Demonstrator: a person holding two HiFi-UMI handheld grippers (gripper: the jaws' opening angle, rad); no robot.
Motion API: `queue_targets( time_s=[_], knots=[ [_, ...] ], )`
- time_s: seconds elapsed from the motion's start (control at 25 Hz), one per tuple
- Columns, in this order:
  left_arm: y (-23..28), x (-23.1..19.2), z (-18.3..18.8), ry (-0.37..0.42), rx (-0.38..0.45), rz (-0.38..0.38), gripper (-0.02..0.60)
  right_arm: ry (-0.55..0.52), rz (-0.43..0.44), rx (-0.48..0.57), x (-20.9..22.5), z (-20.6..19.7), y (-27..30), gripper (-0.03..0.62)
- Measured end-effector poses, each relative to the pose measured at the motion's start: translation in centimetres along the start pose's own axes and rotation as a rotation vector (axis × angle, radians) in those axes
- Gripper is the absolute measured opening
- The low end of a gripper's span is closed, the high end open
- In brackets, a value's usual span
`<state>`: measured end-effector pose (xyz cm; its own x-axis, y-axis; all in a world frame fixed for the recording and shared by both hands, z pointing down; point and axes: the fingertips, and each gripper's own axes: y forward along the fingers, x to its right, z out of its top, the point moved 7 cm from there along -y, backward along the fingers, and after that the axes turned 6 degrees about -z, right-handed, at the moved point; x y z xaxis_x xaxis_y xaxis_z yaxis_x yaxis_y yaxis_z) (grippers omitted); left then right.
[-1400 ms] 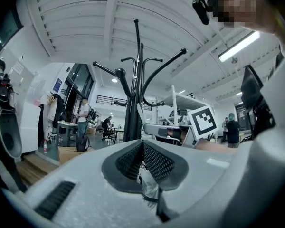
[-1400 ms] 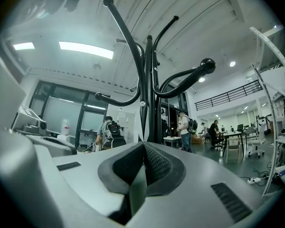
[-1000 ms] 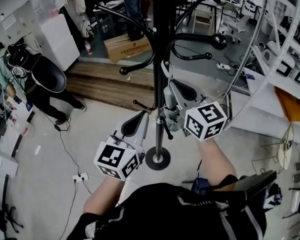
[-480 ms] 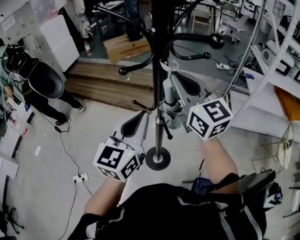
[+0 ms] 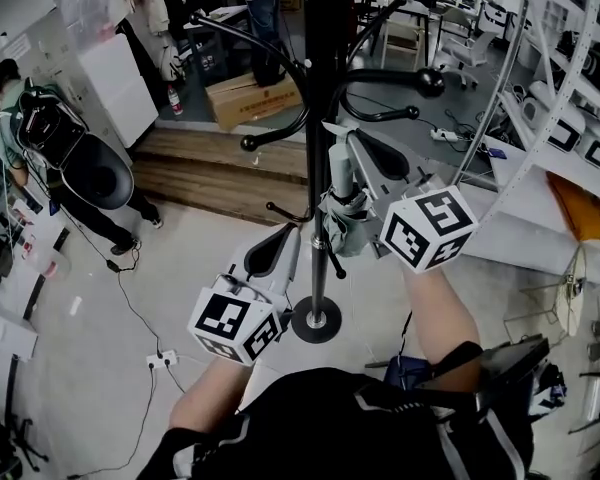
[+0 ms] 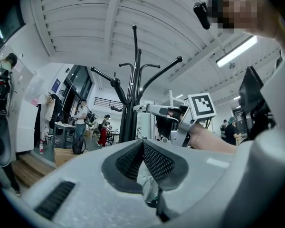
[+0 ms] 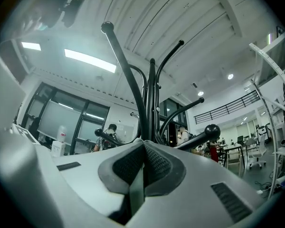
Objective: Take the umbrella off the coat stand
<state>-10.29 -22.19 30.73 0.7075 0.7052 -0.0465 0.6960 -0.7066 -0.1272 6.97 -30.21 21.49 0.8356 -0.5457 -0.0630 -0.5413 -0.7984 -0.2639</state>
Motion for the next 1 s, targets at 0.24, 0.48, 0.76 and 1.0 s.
queue_targets(
  time_s=[0.24, 0.48, 0.76, 1.0],
  knots=[
    [-0.2, -0.3, -0.4, -0.006, -0.008, 0.001, 0.009, -0.01, -0.01, 0.031, 0.2, 1.3, 0.0, 0.009],
    [-0.8, 0.0, 0.1, 0.002, -0.004, -0.002, 0.009, -0.015, -0.008, 0.053, -0.2, 2.6, -0.4, 0.009],
    [-1.0, 0.1, 0.4, 0.012, 0.002, -0.013, 0.009, -0.042, 0.009, 0.084, -0.8, 4.3, -1.2, 0.009],
    [-0.9, 0.9, 0.7, 0.013, 0.004, -0.034, 0.009, -0.056, 0.021, 0.109, -1.2, 6.1, -2.4, 0.009]
  ],
)
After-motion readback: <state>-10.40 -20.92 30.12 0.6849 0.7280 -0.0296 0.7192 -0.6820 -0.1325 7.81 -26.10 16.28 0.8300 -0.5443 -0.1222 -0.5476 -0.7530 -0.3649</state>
